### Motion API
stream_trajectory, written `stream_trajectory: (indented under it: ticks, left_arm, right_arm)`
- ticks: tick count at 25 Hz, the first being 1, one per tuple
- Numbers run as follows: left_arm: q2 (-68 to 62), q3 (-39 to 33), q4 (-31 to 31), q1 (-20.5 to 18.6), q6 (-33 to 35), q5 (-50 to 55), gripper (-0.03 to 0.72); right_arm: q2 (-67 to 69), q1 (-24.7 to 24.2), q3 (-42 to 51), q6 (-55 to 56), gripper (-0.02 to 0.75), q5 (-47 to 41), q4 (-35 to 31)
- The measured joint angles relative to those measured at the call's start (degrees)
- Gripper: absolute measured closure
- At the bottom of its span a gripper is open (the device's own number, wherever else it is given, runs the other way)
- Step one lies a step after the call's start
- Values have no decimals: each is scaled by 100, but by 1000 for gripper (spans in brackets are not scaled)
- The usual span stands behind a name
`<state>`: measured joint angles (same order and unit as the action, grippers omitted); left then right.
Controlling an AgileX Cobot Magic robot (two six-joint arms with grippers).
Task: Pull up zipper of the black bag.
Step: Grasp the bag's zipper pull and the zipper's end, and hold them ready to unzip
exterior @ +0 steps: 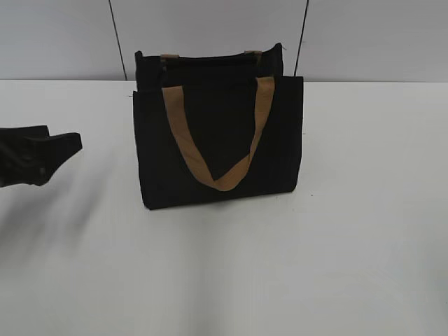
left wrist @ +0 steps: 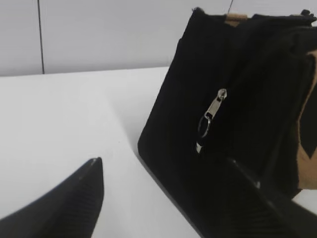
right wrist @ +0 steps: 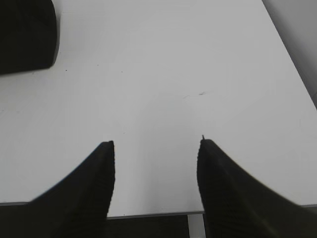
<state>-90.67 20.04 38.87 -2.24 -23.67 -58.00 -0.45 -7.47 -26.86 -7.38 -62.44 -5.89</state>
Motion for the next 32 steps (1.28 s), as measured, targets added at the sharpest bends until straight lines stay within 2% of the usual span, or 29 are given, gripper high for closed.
stream_trajectory:
  ticks: [6, 13, 18, 26, 32]
  left_arm:
    - [-1115, 710, 1101, -104, -373, -57, 125]
    - [-1614, 1362, 1866, -79, -610, 94, 125]
    - [-1896, 1834, 1939, 127, -764, 287, 125]
    - [-2304, 2424, 1903, 780, -912, 636, 125]
    - [-2607, 2803, 1780, 937, -912, 690, 125]
  right_arm:
    - [0, 0, 0, 0, 329, 0, -3]
    - [0, 0, 0, 0, 329, 0, -3]
    - [0, 0, 0, 0, 329, 0, -7]
    - [0, 0, 0, 0, 329, 0, -7]
    - [0, 0, 0, 0, 329, 0, -7]
